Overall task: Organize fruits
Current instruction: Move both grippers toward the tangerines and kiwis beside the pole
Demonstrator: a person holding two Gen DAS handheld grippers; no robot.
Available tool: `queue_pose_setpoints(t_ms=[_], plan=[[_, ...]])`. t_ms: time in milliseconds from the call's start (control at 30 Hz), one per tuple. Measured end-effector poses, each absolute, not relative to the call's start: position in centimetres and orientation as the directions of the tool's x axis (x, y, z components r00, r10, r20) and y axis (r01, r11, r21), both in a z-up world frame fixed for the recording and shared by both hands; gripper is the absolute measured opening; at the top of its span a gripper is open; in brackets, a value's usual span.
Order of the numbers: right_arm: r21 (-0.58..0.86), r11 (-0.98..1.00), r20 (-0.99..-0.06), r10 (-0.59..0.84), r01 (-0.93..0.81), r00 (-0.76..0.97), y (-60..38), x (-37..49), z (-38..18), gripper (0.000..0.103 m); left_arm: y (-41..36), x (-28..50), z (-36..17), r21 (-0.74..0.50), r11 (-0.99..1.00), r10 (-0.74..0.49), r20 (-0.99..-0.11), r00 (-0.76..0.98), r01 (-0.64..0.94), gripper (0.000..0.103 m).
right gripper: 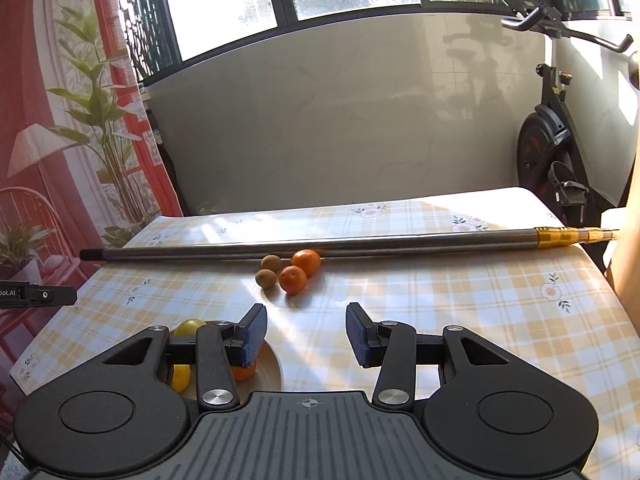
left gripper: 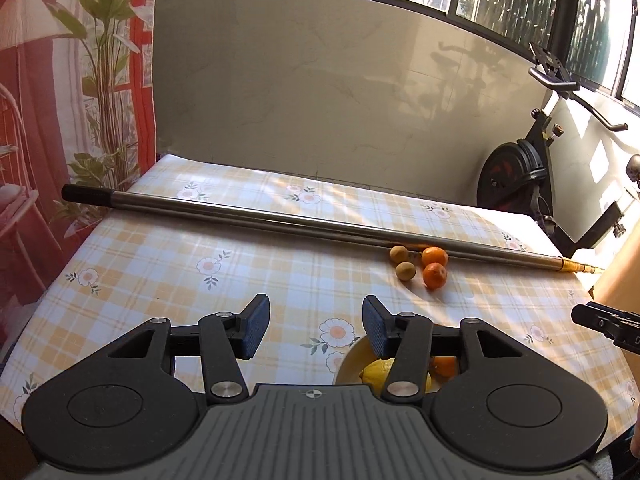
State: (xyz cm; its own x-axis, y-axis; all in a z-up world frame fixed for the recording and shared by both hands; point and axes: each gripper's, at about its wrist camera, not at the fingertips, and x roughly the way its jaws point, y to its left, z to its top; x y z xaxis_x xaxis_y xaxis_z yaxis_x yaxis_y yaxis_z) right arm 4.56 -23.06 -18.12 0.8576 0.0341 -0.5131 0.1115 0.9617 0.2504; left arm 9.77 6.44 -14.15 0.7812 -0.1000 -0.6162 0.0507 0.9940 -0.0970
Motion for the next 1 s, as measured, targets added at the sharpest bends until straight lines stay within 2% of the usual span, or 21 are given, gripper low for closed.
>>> queue_pose_setpoints(t_ms=[200, 500, 1000], plan=[[0.26, 0.956, -0.502, 0.015, 0.134, 0.865, -24.4, 7.6, -17.8, 0.041, 5.7, 11.9, -13.5, -0.057, 0.996, -0.084, -0.595, 0.8, 0.062, 0.055], [0.22, 0.969, -0.483, 0.008, 0.112, 0.876, -24.1, 10.8, -16.5, 0.041, 3.9, 14.2, -12.4, -0.058, 0.99, -0.14, -0.567, 0.812, 0.13, 0.056], [0.232, 0.966, -0.522, 0.028, 0.111, 0.852, -24.8, 15.2, -19.8, 0.041, 2.6, 20.1, -15.8, -0.128, 0.978, -0.209, -0.623, 0.754, 0.165, 0.057]])
